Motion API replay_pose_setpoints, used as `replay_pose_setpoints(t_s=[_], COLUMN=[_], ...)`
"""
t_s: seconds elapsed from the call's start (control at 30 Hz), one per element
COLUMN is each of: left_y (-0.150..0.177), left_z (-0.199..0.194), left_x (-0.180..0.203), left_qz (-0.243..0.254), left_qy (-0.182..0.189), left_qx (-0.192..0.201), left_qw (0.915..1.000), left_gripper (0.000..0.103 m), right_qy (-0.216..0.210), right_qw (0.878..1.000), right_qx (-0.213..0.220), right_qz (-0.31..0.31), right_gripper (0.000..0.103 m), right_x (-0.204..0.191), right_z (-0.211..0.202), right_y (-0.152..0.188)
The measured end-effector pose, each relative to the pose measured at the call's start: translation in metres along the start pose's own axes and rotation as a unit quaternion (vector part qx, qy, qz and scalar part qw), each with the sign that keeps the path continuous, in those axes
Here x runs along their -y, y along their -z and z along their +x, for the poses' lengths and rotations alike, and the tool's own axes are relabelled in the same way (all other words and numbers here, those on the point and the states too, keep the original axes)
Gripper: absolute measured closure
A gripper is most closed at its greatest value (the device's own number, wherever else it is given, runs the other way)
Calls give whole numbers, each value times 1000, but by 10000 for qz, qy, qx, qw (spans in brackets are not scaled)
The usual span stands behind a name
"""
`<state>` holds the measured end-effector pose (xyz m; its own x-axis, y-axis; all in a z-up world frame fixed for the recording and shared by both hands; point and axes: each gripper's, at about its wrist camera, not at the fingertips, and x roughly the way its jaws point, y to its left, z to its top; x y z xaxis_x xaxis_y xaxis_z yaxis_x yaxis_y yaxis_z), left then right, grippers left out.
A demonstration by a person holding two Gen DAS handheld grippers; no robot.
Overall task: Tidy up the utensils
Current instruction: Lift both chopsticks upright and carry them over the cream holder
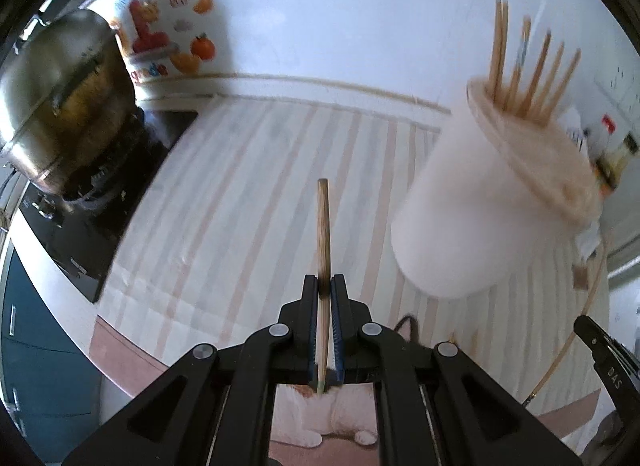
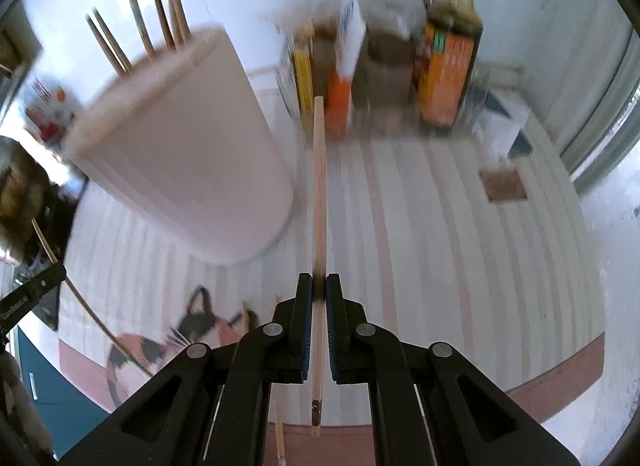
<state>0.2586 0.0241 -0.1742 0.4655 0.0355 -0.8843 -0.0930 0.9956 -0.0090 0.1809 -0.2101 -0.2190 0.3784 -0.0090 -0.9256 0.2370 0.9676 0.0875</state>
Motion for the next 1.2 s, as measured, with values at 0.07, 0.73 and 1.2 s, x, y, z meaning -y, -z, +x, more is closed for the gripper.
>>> replay_pose_setpoints(t_s=[0.07, 0.73, 1.2], left_y=[-9, -93, -127], left_z=[-13, -157, -180], left_x=[-5, -10, 26], left_qz=[-29, -95, -162], left_qy=[-1, 702, 1554], left_qx=[154, 1549, 1434], left_qw=[9999, 9854, 9772], left_gripper=[99, 99, 99], right_qy=[-66, -1328, -1709], right_qw=[9998, 9834, 9622], right_qx=[178, 1188, 1873], right_qz=[14, 331, 995], right_gripper=[96, 96, 96], right_x=[0, -10, -19], right_z=[-10, -110, -123], right_y=[-12, -108, -189])
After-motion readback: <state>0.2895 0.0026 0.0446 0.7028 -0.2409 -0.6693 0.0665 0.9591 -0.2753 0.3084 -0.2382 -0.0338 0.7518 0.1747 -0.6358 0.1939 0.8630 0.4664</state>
